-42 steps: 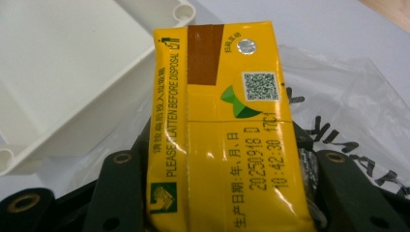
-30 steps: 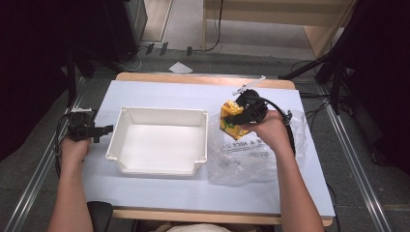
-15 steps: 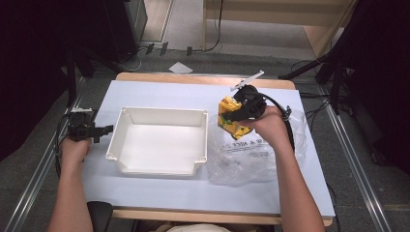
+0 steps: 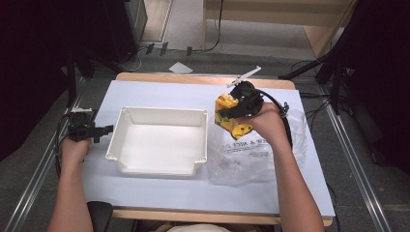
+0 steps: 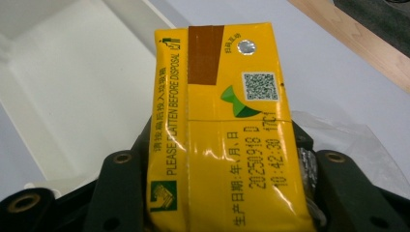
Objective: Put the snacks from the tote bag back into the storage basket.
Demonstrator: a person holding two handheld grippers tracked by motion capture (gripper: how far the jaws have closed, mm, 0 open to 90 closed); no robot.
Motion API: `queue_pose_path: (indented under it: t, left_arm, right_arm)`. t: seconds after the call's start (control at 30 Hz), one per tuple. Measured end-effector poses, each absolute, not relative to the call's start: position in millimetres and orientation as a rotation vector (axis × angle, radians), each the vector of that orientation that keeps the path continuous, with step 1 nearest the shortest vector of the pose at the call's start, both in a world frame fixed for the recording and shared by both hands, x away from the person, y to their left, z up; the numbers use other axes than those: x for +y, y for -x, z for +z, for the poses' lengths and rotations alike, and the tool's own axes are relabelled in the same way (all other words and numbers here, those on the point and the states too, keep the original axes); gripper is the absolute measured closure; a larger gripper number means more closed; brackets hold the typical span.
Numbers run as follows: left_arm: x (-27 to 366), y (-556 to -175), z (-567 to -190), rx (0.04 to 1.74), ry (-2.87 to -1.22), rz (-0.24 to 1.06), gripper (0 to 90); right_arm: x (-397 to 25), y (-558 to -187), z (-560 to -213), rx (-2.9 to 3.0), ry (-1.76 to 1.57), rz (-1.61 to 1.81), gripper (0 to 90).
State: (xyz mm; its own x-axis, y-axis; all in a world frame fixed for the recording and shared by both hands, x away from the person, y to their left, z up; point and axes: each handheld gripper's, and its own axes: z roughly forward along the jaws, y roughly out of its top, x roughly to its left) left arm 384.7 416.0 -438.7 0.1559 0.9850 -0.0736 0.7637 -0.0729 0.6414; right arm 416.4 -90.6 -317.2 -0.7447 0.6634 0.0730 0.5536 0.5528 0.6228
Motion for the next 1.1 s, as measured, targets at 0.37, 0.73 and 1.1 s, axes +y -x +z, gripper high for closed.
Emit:
queue_pose_path:
  t: [0.37, 0.73, 1.1]
  left_arm:
    - [418, -384, -439, 1.659, -1.892, 0.522, 21.5]
    - [419, -384, -439, 1.66, -1.882, 0.525, 21.6]
    - [419, -384, -438, 1.657, -1.882, 0.526, 21.5]
  right_arm:
    - [-75, -418, -317, 2.64, -0.988, 0.977, 51.8]
    - [-61, -420, -317, 2.66, -0.961, 0.982, 51.8]
    - [-45, -421, -310, 2.67, -0.919, 0.997, 51.8]
